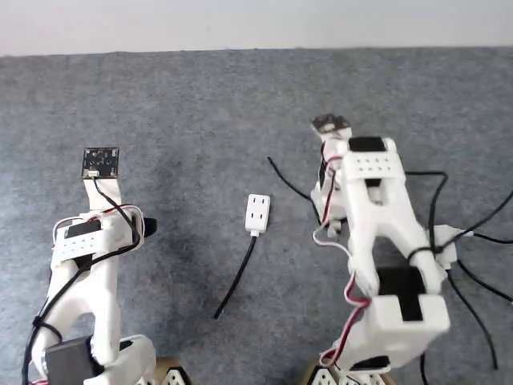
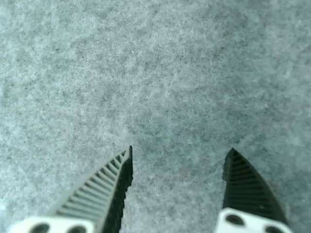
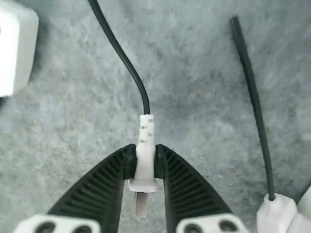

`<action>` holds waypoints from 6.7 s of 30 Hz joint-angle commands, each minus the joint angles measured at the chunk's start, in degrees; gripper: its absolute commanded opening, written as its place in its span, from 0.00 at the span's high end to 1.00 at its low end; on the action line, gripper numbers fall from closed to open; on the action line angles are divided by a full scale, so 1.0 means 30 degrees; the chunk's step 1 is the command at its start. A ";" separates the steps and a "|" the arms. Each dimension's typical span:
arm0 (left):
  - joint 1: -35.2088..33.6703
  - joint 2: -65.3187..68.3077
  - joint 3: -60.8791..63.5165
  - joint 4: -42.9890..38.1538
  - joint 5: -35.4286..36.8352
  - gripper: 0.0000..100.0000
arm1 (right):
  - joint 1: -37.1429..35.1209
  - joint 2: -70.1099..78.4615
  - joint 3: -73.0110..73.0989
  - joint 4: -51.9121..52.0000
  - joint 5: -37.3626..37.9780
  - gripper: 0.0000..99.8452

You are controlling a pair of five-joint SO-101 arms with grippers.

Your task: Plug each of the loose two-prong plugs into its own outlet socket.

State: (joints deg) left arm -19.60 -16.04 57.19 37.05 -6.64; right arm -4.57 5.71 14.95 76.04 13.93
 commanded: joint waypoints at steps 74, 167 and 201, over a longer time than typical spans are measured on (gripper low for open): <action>-0.0059 0.0000 -0.0835 -0.0322 -0.0117 0.72 | 0.3941 -0.1861 0.6418 -0.7956 0.7971 0.99; -0.0088 -0.0029 -0.0806 -0.0322 -0.0117 0.72 | -0.0835 -0.5055 0.6681 -0.5495 0.5890 0.99; -0.0117 -0.0029 -0.0806 -0.0322 -0.0117 0.72 | 0.2505 -0.1158 0.4659 -0.5641 0.8147 0.99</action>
State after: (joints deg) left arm -19.60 -16.04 57.19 37.05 -6.64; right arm 0.26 1.93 33.76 59.87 37.58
